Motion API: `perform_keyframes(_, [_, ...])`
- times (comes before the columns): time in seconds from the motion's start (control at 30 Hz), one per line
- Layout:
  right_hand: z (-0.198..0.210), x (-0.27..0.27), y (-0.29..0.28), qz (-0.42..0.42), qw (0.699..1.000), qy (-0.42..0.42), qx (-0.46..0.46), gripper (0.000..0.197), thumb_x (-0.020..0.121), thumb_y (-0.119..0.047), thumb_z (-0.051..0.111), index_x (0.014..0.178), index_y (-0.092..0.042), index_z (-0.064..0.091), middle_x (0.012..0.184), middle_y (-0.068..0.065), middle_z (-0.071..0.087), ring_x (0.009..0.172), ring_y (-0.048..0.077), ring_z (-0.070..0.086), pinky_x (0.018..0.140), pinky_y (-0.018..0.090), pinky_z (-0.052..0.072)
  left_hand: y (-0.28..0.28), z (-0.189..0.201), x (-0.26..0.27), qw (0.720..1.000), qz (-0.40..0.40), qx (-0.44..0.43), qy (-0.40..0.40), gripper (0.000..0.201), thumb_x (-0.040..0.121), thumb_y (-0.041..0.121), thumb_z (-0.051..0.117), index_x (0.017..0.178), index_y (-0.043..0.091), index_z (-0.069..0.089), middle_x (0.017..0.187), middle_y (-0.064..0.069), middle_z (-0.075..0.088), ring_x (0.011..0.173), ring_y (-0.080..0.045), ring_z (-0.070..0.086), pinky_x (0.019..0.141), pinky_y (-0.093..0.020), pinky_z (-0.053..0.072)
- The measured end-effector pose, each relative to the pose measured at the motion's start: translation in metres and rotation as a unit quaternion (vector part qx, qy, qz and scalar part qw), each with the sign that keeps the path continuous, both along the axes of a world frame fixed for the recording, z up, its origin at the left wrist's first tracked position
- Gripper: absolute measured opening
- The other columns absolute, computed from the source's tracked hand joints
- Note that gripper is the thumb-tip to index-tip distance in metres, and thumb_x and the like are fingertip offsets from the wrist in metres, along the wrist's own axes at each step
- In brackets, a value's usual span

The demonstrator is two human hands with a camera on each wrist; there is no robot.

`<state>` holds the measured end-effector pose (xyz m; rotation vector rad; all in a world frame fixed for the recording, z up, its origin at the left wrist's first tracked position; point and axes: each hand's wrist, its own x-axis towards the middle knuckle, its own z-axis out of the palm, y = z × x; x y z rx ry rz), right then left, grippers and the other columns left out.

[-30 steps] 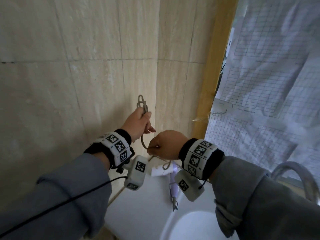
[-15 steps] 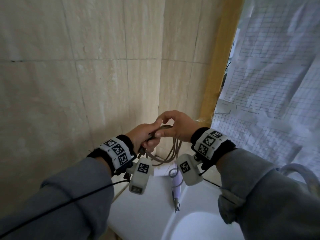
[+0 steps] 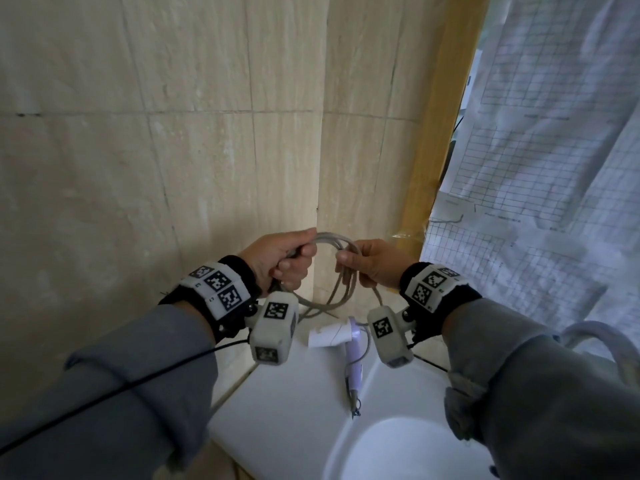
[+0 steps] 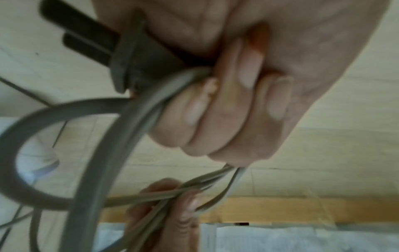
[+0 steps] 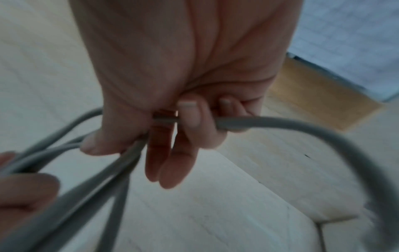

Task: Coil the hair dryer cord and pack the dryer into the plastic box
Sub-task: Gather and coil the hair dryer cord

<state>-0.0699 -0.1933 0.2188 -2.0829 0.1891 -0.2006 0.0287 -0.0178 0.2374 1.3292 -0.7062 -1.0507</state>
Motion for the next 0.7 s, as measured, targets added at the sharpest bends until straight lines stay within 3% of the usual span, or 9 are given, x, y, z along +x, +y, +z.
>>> perform_keyframes(0.23, [-0.053,0.005,-0.018,-0.106,0.990,-0.025,0.090,0.045,0.090,-0.044,0.049,0.056,-0.016,0.056,0.047,-0.004,0.048,0.045,0.010,0.038,0.053,0.021,0.035,0.012,0.020,0.023,0.979,-0.020,-0.173,0.108,0.045,0.083,0.040,0.039,0.046,0.021,0.056,0.023,0.004,0.035,0.019,-0.003,0.028,0.031,-0.014,0.031])
perform_keyframes(0.3, [-0.063,0.006,-0.022,-0.125,0.988,-0.024,0.086,0.042,0.087,-0.047,0.054,0.055,-0.019,0.055,0.045,-0.009,0.049,0.047,0.010,0.040,0.059,0.024,0.037,0.013,0.025,0.034,0.956,-0.083,-0.226,0.167,0.045,0.088,0.035,0.039,0.055,0.014,0.062,0.029,0.002,0.045,0.026,-0.008,0.027,0.038,-0.018,0.040])
perform_keyframes(0.37, [-0.070,0.007,-0.022,-0.122,0.990,0.002,0.064,0.036,0.082,-0.046,0.061,0.056,-0.023,0.055,0.049,-0.007,0.051,0.054,0.013,0.044,0.066,0.028,0.041,0.015,0.031,0.044,0.920,-0.152,-0.284,0.224,0.045,0.095,0.028,0.037,0.075,-0.002,0.065,0.043,-0.012,0.056,0.040,-0.017,0.036,0.056,-0.031,0.049])
perform_keyframes(0.43, [-0.075,0.004,-0.017,-0.114,0.992,0.029,0.054,0.030,0.084,-0.037,0.062,0.060,-0.020,0.056,0.052,-0.005,0.051,0.055,0.014,0.045,0.066,0.028,0.042,0.017,0.034,0.051,0.923,-0.086,-0.324,0.191,0.050,0.098,0.028,0.034,0.077,-0.006,0.065,0.050,-0.018,0.062,0.041,-0.024,0.045,0.060,-0.035,0.049])
perform_keyframes(0.5, [-0.079,-0.001,-0.015,-0.112,0.987,0.026,0.114,0.028,0.090,-0.030,0.057,0.067,-0.015,0.057,0.051,-0.003,0.045,0.052,0.014,0.040,0.058,0.025,0.039,0.015,0.038,0.053,0.927,-0.008,-0.323,0.191,0.062,0.099,0.036,0.029,0.056,0.009,0.065,0.036,-0.001,0.053,0.029,-0.012,0.047,0.045,-0.021,0.046])
perform_keyframes(0.57, [-0.077,-0.003,-0.015,-0.129,0.977,0.020,0.172,0.037,0.094,-0.035,0.048,0.066,-0.014,0.059,0.048,-0.005,0.035,0.049,0.013,0.030,0.052,0.023,0.032,0.015,0.039,0.048,0.928,0.123,-0.323,0.137,0.069,0.100,0.040,0.022,0.044,0.020,0.056,0.027,0.004,0.038,0.022,-0.004,0.035,0.035,-0.012,0.035])
perform_keyframes(0.6, [-0.074,-0.004,-0.015,-0.145,0.975,0.020,0.165,0.041,0.093,-0.039,0.047,0.063,-0.015,0.060,0.048,-0.006,0.034,0.049,0.013,0.029,0.050,0.023,0.030,0.013,0.038,0.045,0.926,0.163,-0.318,0.120,0.065,0.100,0.040,0.022,0.046,0.021,0.053,0.026,0.004,0.036,0.021,-0.004,0.032,0.034,-0.011,0.033])
perform_keyframes(0.7, [-0.063,-0.004,-0.013,-0.203,0.977,0.063,0.000,0.040,0.086,-0.045,0.057,0.057,-0.019,0.063,0.049,-0.006,0.042,0.048,0.012,0.036,0.050,0.022,0.033,0.005,0.032,0.036,0.930,0.236,-0.269,0.086,0.045,0.099,0.041,0.028,0.060,0.022,0.040,0.028,0.005,0.034,0.023,-0.004,0.030,0.034,-0.012,0.032])
